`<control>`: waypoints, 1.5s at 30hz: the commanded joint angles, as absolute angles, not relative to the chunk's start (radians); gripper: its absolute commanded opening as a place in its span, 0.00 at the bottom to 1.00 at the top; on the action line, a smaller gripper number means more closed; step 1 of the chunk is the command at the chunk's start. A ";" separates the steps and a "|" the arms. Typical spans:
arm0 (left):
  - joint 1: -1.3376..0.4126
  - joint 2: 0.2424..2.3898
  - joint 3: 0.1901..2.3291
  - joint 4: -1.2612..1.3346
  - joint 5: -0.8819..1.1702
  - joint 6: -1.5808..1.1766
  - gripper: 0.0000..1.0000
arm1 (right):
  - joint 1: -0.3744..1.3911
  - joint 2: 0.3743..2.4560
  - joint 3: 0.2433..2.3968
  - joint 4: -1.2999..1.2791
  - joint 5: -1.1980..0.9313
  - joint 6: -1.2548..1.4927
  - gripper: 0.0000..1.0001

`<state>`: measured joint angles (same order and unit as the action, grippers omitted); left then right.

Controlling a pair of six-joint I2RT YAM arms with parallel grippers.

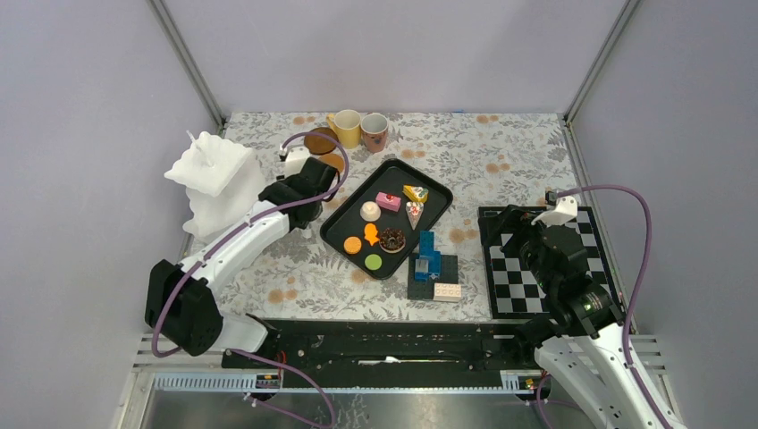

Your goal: Serve the afternoon tea

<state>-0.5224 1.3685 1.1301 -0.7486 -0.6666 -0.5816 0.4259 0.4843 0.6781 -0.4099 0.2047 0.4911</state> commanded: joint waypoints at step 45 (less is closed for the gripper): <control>-0.373 1.581 0.983 -0.459 -0.945 -0.742 0.24 | 0.433 0.465 0.631 -0.352 0.185 0.461 0.98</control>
<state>-0.3809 1.5665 0.9638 -0.5056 -0.9302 -0.7616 0.4259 0.4664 0.6342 -0.3904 0.1890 0.4755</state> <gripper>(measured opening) 0.425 0.985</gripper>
